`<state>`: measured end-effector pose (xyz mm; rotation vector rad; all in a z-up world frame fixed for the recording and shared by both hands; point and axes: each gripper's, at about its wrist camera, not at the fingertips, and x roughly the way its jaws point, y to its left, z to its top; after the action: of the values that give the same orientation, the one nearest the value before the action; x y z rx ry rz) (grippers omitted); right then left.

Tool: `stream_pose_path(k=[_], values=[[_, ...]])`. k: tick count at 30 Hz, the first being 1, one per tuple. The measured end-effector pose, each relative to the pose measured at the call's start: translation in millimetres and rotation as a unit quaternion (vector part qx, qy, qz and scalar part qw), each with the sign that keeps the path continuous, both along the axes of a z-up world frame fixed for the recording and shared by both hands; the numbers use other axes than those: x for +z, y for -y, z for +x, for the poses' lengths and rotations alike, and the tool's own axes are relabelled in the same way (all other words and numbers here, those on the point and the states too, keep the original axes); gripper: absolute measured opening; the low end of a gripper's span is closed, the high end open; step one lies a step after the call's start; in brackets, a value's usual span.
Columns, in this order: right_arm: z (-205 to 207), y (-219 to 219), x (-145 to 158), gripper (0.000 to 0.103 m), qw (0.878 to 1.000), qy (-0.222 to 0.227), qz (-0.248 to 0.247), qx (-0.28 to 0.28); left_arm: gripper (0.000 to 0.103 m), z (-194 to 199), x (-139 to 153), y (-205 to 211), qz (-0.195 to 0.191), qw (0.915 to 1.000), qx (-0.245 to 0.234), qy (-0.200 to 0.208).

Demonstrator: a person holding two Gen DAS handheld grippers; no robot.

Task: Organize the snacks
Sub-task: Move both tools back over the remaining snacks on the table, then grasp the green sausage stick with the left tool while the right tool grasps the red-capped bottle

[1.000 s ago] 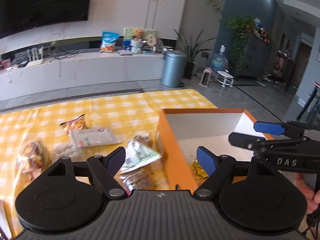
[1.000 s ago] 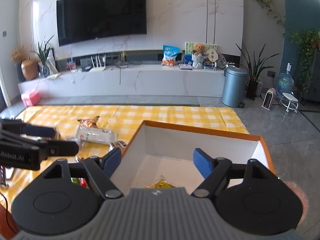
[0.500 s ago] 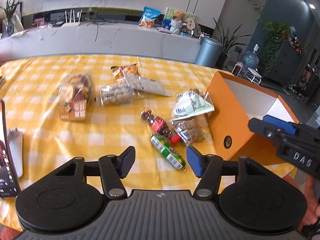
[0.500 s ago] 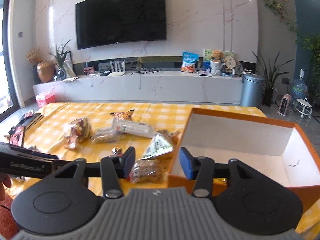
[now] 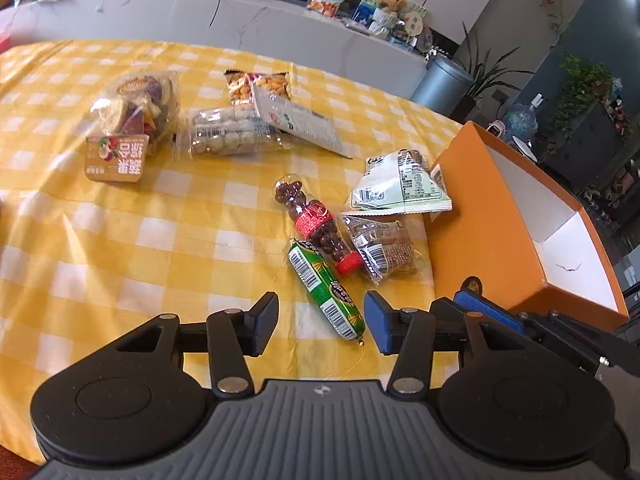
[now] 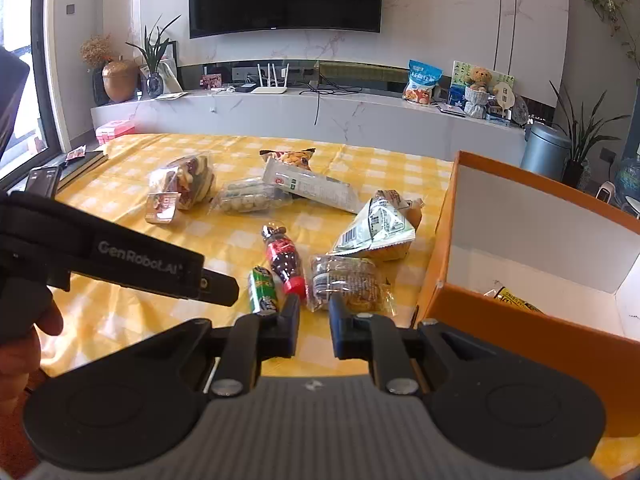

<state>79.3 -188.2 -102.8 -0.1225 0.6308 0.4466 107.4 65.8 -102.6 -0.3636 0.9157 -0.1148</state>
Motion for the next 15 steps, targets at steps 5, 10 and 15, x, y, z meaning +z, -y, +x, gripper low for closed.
stream_pose_path(k=[5, 10, 15], values=[[13.2, -4.0, -10.6, 0.014, 1.000, -0.013, -0.008, 0.007, 0.058, 18.4, -13.6, 2.2, -0.033, 0.9989, 0.013, -0.032], [19.3, -3.9, -19.4, 0.014, 1.000, -0.024, -0.011, 0.009, 0.058, 32.9, -21.1, 12.2, -0.011, 0.9987, 0.013, -0.048], [26.5, -3.3, -26.0, 0.014, 0.999, -0.033, -0.007, 0.007, 0.057, 41.0, -29.1, 19.4, 0.010, 0.9980, 0.015, -0.061]])
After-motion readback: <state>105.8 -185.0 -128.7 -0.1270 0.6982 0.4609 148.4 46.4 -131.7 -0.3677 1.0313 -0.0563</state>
